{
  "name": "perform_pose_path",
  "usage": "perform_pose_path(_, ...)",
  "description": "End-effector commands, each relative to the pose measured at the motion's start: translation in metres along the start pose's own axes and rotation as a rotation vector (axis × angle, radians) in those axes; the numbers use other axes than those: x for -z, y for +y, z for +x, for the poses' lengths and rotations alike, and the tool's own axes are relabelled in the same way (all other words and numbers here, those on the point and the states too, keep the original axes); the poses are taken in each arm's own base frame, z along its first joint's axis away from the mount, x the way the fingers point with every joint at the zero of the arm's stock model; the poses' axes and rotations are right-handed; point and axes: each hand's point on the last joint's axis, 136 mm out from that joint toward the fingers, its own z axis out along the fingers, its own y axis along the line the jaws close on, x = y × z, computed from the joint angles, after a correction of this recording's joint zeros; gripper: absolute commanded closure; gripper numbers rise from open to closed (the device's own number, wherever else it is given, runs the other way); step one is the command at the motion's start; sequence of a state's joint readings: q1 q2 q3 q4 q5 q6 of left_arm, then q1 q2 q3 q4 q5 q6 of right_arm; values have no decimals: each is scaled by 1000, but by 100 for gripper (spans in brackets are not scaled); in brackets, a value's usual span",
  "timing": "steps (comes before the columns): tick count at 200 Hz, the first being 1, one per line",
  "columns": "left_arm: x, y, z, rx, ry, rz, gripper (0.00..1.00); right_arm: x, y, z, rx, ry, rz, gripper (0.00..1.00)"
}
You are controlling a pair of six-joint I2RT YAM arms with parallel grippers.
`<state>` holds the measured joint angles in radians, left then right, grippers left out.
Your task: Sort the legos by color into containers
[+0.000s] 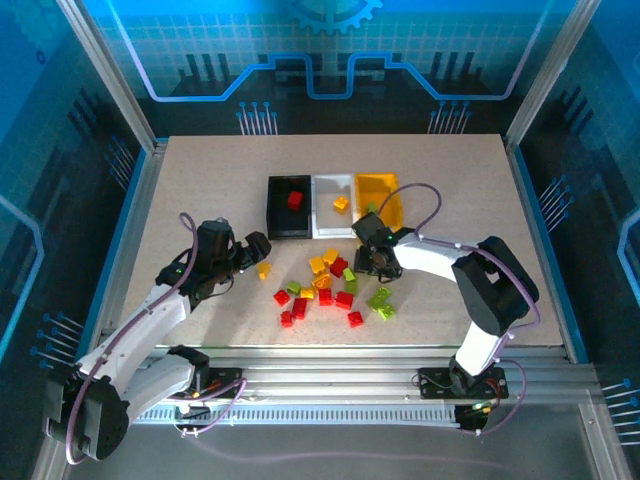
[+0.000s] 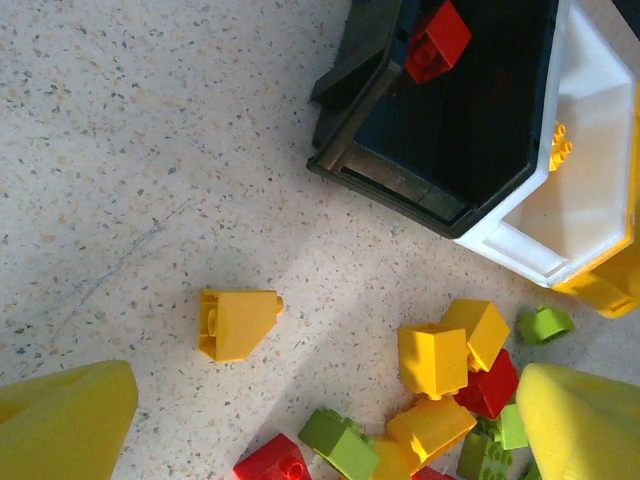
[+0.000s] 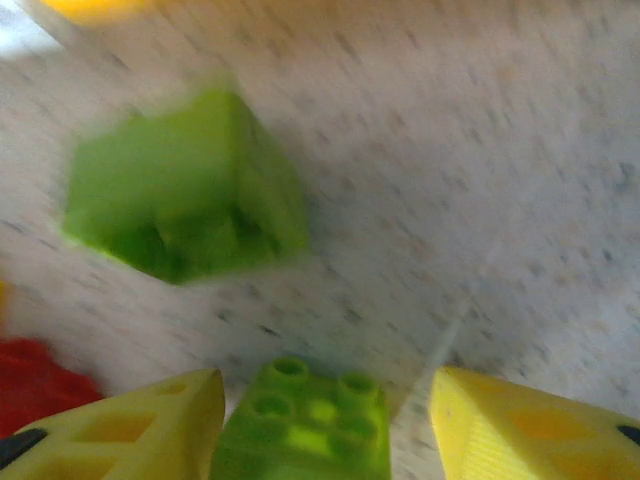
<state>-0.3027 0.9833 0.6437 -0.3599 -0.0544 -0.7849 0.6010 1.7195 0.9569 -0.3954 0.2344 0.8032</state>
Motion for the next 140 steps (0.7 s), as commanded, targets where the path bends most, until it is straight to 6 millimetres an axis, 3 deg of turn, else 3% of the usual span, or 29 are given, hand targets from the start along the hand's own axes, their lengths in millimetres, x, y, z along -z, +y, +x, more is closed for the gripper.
perform_pose_path(1,-3,1,2,14,14,9,1,19,-13,0,6,-35,21,41)
perform_pose_path(34,-6,1,2,19,16,10,1,18,-21,0,13,-22,52,41)
perform_pose_path(75,-8,-1,3,20,30,11,1,6,-15,2,7,5,30,44)
perform_pose_path(112,-10,1,3,17,30,4,1,2,-16,2,24,10,42,59)
perform_pose_path(140,-8,-1,0,19,19,12,1,18,-12,-11,51,-37,29,67)
